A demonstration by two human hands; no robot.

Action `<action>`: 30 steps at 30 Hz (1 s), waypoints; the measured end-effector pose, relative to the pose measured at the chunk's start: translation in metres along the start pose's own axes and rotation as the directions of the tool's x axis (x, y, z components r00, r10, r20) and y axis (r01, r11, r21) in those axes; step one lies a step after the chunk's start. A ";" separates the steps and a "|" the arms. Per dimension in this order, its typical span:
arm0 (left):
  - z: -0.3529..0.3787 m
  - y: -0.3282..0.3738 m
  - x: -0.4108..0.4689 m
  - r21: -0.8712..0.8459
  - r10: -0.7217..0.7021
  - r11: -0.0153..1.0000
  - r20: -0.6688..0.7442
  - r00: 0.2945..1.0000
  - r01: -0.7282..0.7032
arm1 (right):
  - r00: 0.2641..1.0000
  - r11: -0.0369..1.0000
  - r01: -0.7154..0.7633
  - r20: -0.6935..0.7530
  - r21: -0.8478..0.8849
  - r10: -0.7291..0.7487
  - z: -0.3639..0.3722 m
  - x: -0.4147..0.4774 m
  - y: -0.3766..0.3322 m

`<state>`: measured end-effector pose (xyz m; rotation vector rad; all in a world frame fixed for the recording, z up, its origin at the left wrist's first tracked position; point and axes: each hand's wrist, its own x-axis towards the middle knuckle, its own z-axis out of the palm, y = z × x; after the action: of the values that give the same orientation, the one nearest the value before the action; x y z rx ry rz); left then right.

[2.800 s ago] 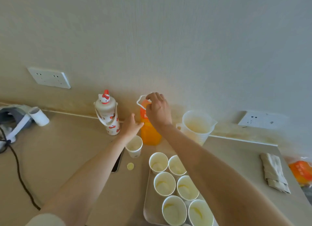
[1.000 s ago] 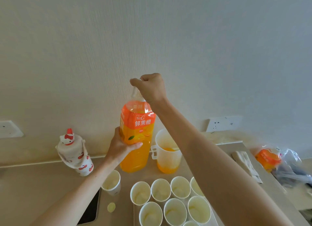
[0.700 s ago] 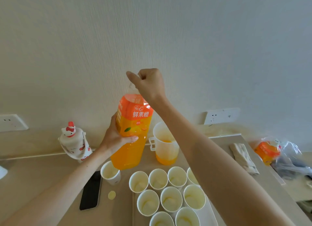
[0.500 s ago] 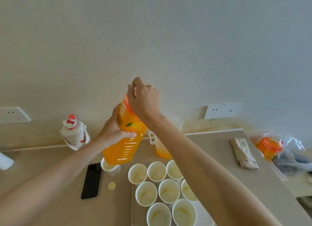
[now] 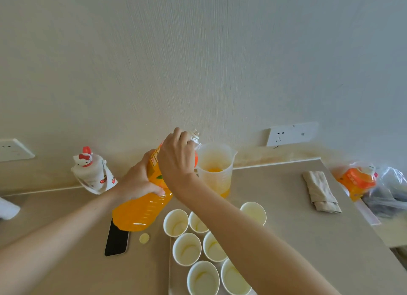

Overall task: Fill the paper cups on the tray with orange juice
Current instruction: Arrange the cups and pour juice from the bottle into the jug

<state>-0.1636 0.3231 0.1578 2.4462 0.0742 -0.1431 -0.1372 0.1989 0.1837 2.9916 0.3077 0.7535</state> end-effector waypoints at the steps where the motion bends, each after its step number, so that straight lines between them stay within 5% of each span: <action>1: -0.001 0.002 0.000 0.002 0.005 1.000 0.017 1.000 -0.005 | 1.000 1.000 0.022 0.007 0.012 -0.022 0.003 -0.002 0.000; 18: 0.005 0.015 0.001 0.184 -0.088 0.981 0.162 0.983 0.058 | 0.974 0.990 0.105 0.189 0.094 -0.121 0.022 -0.008 0.013; 30: 0.008 0.016 0.008 0.364 -0.182 0.925 0.176 0.967 0.108 | 0.954 0.942 -0.091 0.298 0.323 -0.010 0.030 -0.009 0.016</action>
<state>-0.1554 0.3058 0.1605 2.7664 0.1504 -0.5179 -0.1280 0.1815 0.1546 3.3758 0.3941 0.2618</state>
